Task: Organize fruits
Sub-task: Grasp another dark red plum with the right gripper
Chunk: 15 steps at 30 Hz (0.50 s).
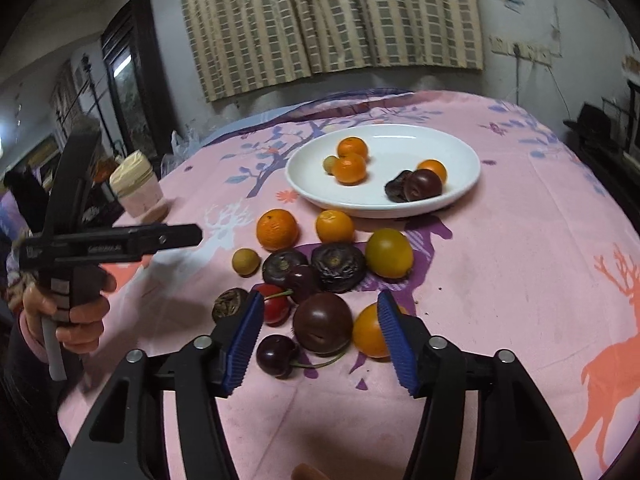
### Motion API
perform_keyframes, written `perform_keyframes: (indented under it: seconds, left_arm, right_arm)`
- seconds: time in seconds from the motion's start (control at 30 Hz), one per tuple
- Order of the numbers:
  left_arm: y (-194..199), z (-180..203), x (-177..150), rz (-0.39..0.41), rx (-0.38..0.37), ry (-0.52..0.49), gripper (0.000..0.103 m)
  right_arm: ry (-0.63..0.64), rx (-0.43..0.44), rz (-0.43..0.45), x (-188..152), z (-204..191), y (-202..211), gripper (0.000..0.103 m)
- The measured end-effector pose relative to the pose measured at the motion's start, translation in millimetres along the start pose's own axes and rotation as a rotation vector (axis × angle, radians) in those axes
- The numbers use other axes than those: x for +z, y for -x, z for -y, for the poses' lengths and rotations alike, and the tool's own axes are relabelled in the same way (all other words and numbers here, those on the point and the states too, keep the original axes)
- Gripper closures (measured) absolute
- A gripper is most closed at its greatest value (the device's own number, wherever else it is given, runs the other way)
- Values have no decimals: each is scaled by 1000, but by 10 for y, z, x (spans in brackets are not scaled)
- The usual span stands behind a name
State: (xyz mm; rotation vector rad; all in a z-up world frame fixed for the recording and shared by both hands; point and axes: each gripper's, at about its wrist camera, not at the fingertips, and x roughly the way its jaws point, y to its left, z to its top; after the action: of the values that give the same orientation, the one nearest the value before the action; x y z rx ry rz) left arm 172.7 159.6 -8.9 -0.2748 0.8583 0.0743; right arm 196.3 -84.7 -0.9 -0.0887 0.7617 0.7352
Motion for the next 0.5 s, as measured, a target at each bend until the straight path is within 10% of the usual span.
perform_keyframes:
  seconds: [0.5]
  left_arm:
    - [149, 12, 12, 29, -37, -4, 5]
  right_arm:
    - [-126, -83, -178, 47, -31, -423, 54]
